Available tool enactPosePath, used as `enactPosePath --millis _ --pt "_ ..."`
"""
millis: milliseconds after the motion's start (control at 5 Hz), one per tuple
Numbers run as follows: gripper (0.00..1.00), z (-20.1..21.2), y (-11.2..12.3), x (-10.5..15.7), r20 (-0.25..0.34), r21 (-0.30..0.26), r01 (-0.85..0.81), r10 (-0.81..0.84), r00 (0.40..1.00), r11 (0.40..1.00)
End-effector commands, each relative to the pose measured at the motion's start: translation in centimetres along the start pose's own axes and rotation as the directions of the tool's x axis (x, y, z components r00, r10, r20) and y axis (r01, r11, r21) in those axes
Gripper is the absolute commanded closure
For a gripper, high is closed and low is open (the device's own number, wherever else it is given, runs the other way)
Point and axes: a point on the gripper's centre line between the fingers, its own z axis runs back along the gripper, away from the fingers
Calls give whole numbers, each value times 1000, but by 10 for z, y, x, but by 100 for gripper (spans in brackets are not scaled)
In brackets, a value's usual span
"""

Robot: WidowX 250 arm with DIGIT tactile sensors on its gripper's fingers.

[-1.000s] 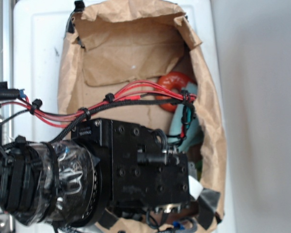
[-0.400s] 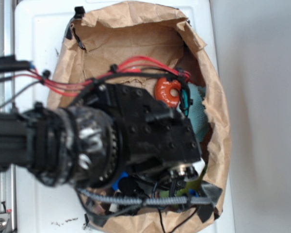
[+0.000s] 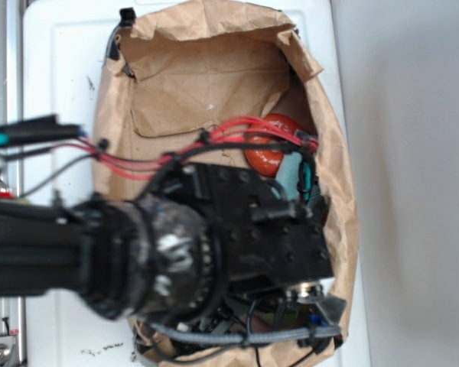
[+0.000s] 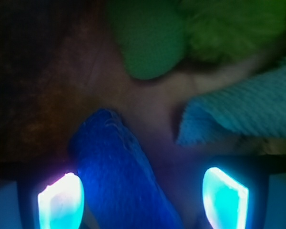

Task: Grab the blue sponge.

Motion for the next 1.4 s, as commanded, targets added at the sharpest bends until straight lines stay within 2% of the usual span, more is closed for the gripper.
enactPosePath --millis 0,400,600,800,1000,1200 --pt "0 17 -2 -7 -8 75 83 -82 997 994" --pt "0 17 -2 -7 -8 75 83 -82 997 994" --pt "0 45 12 -18 86 67 96 -102 991 993" --pt "0 43 29 -22 124 162 -26 6 992 986" --pt "0 53 42 -27 156 148 -65 42 987 987" --pt "0 45 48 -20 136 148 -90 70 988 985"
